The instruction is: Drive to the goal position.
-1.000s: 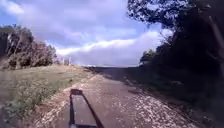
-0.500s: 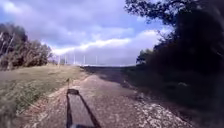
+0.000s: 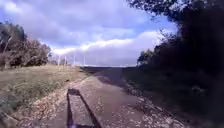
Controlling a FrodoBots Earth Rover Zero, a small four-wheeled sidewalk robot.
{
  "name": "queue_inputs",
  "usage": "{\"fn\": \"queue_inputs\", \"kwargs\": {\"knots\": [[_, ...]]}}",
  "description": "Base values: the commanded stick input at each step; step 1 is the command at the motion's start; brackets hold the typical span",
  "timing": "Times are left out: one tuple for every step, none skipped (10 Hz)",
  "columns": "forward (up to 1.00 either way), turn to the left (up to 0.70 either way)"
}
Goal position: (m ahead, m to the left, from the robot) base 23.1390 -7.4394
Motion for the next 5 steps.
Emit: {"fn": "queue_inputs", "kwargs": {"knots": [[1.00,0.29],[1.00,0.00],[1.00,0.00],[1.00,0.00],[1.00,0.00]]}}
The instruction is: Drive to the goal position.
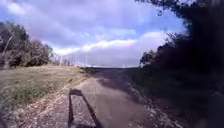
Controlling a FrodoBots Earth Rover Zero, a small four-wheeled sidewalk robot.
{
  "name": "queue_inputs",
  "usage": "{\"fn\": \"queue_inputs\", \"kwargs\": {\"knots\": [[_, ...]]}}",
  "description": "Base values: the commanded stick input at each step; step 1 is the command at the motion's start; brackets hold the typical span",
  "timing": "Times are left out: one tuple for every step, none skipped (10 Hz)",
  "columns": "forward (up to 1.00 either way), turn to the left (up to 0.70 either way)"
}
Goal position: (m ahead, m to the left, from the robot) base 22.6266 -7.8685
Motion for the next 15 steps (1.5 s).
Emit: {"fn": "queue_inputs", "kwargs": {"knots": [[1.00,0.00],[1.00,0.00],[1.00,0.00],[1.00,0.00],[1.00,0.00],[1.00,0.00],[1.00,0.00],[1.00,0.00],[1.00,0.00],[1.00,0.00],[1.00,0.00],[1.00,0.00],[1.00,0.00],[1.00,0.00],[1.00,0.00]]}}
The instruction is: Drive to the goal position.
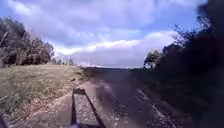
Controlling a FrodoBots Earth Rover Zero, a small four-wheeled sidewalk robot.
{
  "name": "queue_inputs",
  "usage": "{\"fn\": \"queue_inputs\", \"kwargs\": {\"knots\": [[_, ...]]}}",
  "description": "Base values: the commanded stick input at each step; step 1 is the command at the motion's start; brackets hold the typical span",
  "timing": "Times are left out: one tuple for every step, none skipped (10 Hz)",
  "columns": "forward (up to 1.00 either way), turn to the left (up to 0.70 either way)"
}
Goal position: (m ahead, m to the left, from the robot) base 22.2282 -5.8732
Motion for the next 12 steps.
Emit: {"fn": "queue_inputs", "kwargs": {"knots": [[1.00,0.00],[1.00,0.00],[1.00,0.00],[1.00,0.00],[1.00,0.00],[1.00,0.00],[1.00,0.00],[1.00,0.00],[1.00,0.00],[1.00,0.00],[1.00,0.00],[1.00,0.00]]}}
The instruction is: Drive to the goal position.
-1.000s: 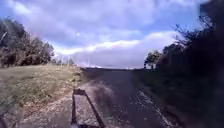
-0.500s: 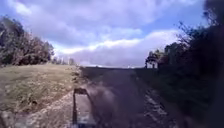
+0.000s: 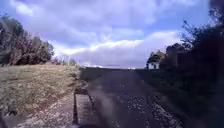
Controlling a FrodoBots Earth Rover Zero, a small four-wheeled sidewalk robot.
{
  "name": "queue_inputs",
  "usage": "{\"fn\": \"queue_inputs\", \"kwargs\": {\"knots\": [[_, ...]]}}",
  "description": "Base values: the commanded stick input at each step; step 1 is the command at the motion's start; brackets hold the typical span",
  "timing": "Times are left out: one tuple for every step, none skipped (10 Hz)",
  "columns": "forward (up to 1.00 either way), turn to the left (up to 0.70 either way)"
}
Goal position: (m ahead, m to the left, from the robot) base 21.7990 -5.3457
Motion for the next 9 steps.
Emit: {"fn": "queue_inputs", "kwargs": {"knots": [[1.00,0.00],[1.00,0.00],[1.00,0.00],[1.00,0.00],[1.00,0.00],[1.00,0.00],[1.00,-0.08],[1.00,-0.22],[1.00,-0.34]]}}
